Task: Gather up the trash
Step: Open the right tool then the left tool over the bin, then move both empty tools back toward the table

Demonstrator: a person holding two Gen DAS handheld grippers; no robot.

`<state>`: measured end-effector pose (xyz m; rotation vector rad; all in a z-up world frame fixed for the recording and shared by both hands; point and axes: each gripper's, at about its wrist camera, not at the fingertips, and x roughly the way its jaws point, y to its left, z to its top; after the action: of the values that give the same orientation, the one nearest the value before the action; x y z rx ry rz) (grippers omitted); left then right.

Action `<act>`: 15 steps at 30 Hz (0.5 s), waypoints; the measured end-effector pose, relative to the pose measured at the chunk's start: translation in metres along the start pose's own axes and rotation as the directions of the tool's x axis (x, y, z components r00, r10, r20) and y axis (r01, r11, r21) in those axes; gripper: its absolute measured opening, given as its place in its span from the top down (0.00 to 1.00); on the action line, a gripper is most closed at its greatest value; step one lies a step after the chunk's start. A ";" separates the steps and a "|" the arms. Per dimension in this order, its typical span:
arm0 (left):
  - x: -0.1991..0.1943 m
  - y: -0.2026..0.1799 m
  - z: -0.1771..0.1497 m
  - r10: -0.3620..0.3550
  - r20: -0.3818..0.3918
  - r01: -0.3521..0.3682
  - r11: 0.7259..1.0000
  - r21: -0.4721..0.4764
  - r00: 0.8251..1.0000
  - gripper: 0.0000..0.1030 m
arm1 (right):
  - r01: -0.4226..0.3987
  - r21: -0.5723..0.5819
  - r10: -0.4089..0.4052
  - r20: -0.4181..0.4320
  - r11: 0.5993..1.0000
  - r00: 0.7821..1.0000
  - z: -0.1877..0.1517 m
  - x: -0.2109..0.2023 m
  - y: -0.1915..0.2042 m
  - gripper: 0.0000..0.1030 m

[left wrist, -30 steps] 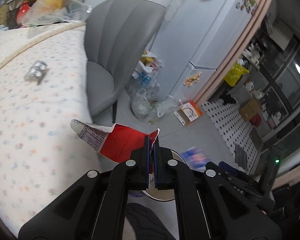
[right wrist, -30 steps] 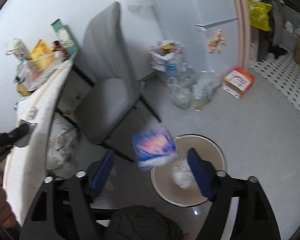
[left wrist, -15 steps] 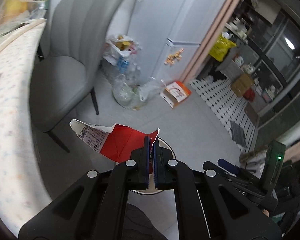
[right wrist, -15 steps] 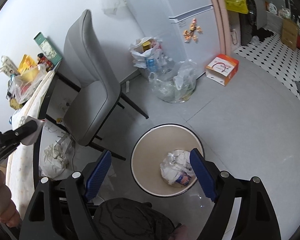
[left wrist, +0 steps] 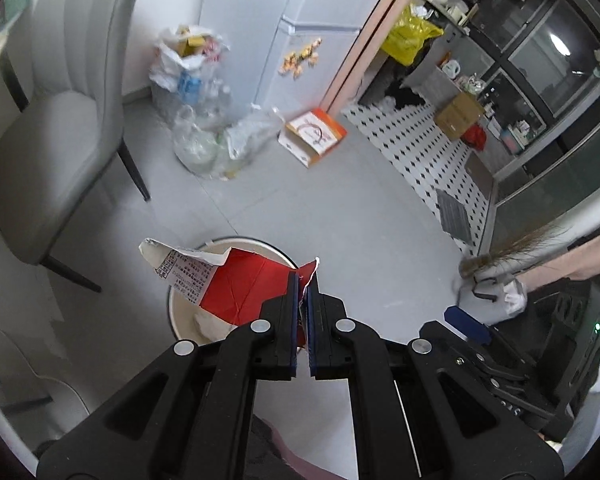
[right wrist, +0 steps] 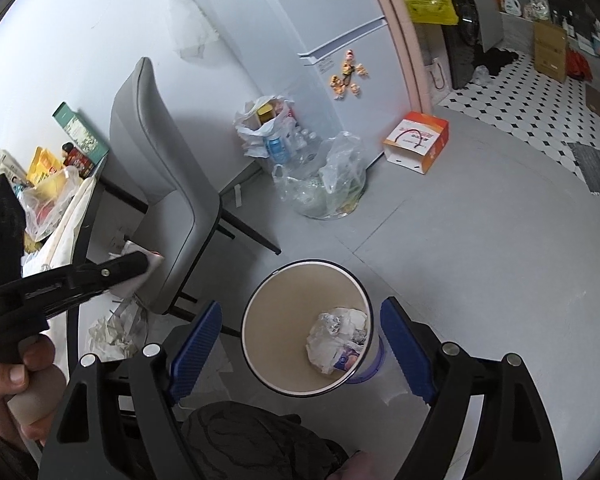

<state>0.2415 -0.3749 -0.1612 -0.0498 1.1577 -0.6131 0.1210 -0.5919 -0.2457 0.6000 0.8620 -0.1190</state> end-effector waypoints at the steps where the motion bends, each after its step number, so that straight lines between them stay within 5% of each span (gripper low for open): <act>1: 0.005 0.000 0.001 0.001 -0.014 -0.001 1.000 -0.004 1.000 0.96 | 0.002 0.005 -0.002 -0.001 1.000 1.000 0.000 0.000 -0.002 0.22; 6: 0.024 0.005 0.000 -0.004 -0.078 0.002 1.000 -0.030 0.997 0.93 | 0.003 0.021 -0.003 -0.007 1.000 1.000 -0.002 0.004 -0.009 0.22; 10: 0.025 0.011 -0.002 -0.054 -0.082 0.048 0.996 -0.080 0.995 0.49 | 0.000 0.018 0.000 -0.010 1.000 1.000 -0.002 0.006 -0.008 0.22; 15: 0.021 0.014 -0.003 -0.060 -0.078 0.053 0.994 -0.093 0.995 0.45 | -0.001 0.015 0.002 -0.008 1.000 1.000 -0.001 0.006 -0.006 0.22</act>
<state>0.2505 -0.3724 -0.1851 -0.1372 1.2654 -0.6169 0.1222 -0.5959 -0.2533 0.6154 0.8693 -0.1217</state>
